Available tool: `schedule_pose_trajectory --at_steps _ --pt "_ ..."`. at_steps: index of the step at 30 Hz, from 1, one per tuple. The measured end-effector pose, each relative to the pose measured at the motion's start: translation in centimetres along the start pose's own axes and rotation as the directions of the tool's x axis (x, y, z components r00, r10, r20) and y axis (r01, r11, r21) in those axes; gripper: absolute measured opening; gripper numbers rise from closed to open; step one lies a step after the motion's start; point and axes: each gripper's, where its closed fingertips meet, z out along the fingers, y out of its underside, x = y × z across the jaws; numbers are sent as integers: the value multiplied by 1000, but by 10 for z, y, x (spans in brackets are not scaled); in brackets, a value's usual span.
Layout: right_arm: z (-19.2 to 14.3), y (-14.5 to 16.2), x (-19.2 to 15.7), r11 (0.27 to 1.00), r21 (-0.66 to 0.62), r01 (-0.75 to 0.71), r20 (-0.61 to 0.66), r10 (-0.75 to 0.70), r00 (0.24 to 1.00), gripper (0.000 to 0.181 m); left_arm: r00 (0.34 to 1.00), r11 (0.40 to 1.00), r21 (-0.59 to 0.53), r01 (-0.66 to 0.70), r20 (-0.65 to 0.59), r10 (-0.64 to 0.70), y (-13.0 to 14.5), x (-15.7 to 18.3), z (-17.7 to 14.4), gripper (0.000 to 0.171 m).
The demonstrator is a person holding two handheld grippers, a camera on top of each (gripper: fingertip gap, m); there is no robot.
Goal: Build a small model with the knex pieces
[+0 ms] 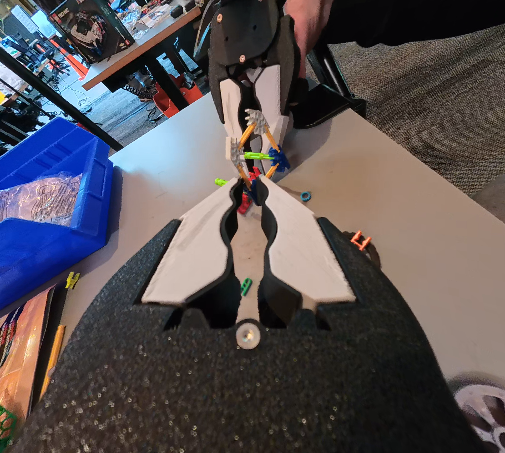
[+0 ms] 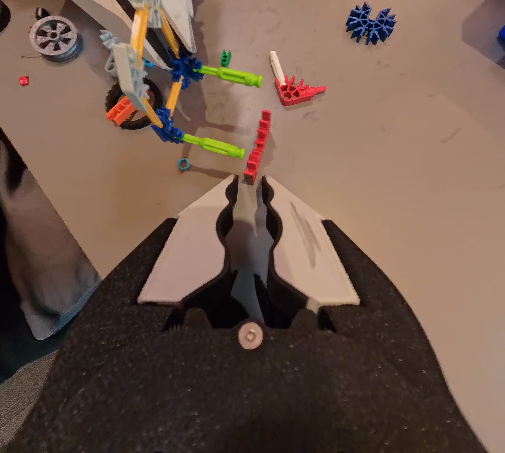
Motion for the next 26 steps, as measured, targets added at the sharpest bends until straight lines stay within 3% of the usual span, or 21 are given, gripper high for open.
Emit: schedule_pose_trajectory --at_steps 11,21,26 --pt "-3 2 -3 1000 11 -24 -11 25 1000 21 1000 999 -24 -23 -18 22 9 3 9 6" --pt "-10 -1 2 996 53 -68 -11 68 998 22 984 999 29 -21 -174 26 6 -2 4 6" --pt "-15 -6 5 989 88 -121 4 121 993 21 965 998 -7 -58 -255 54 16 0 7 6"
